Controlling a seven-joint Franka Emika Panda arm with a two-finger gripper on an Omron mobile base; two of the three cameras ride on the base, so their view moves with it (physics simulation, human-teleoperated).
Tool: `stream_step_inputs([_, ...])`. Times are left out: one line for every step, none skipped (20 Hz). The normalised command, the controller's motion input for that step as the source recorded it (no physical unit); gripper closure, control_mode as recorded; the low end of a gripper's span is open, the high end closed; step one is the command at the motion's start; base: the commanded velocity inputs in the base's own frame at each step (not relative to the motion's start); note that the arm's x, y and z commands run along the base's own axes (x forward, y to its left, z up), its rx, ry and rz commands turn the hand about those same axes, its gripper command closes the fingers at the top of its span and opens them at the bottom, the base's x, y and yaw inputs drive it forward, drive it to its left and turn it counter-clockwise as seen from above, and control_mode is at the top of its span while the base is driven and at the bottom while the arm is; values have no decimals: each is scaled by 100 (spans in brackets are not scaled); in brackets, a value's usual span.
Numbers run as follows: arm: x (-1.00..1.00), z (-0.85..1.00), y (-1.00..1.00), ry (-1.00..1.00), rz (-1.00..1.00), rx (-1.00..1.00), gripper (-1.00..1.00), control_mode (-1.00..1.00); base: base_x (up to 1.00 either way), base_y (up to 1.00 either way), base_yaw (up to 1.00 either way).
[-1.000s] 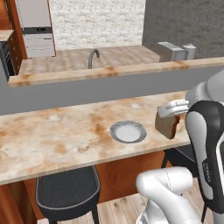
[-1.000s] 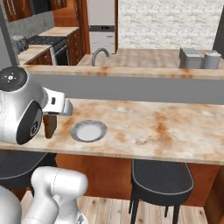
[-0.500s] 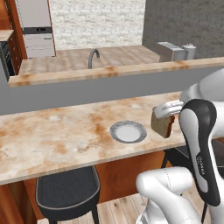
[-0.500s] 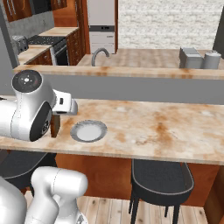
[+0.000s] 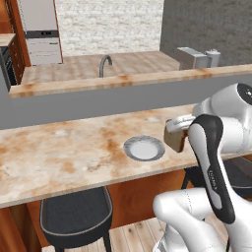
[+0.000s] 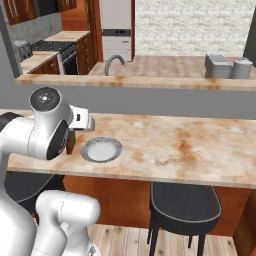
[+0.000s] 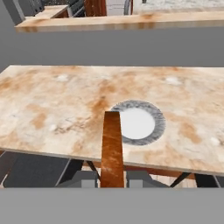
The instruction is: Start the toaster. Once the lever pops up, take the bread to the plate on the dining counter.
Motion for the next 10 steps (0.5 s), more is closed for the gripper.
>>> stream_step_inputs([59,-8,6,0,0,0,100,-100,0,0,0])
stream_step_inputs([54,-11,8,0,0,0,100,-100,0,0,0])
stream_step_inputs([51,-10,14,0,0,0,100,-100,0,0,0])
stream_step_inputs([46,-11,26,0,0,0,100,-100,0,0,0])
stream_step_inputs([34,-12,26,0,0,0,100,-100,0,0,0])
stream_step_inputs([21,-13,21,0,0,0,100,-100,0,0,0])
stream_step_inputs([18,-4,16,0,0,0,100,-100,0,0,0])
stream_step_inputs([19,-3,16,1,0,0,100,-100,0,0,0])
stream_step_inputs([9,-8,11,0,0,0,100,-100,0,0,0])
stream_step_inputs([0,-11,6,0,0,0,100,-100,0,0,0])
